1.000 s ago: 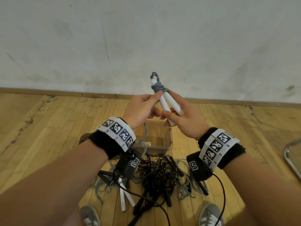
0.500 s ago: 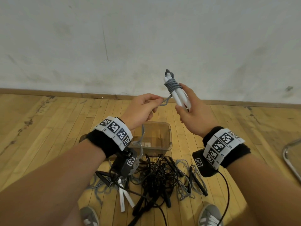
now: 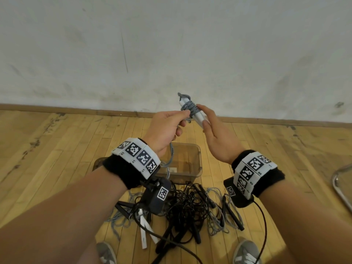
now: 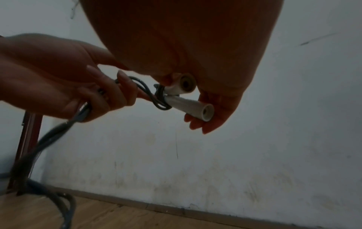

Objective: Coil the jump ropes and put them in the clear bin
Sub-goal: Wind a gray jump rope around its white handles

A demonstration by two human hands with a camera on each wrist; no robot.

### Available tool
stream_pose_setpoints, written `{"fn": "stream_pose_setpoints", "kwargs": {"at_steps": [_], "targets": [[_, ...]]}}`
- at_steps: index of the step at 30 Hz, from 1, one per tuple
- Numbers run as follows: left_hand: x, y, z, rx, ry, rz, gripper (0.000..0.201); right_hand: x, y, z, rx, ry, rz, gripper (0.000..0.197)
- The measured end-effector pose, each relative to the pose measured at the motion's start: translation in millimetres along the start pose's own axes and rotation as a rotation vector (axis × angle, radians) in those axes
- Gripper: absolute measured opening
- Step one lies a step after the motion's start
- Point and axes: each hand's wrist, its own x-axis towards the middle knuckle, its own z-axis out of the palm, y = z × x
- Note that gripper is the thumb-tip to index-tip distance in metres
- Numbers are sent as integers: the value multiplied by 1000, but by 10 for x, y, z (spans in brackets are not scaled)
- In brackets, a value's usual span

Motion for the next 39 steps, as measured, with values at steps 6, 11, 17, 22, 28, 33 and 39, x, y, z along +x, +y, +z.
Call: {"fn": "stream_pose_setpoints", "kwargs": {"at_steps": [6, 11, 17, 22, 28, 33, 39], "targets": [[31, -49, 1, -3, 38, 42, 19, -22, 11, -15, 23, 10, -60, 57], [79, -95, 16, 29, 152, 98, 33, -11, -62, -1, -30, 96, -7, 74], [49, -24, -17, -135, 37, 40, 16, -47, -152, -38, 424, 43, 108, 62], [38, -46, 6, -77, 35, 63, 24, -94, -196, -31, 713, -76, 183, 58], [32, -76, -25, 307, -51, 110, 29, -56, -103, -192, 513, 74, 113, 58], [45, -130, -35, 386, -2, 167, 17, -95, -52, -236, 325, 104, 64, 57], [1, -43, 46, 92, -16, 117, 17, -73, 60, -168, 84, 119, 70, 59]]}}
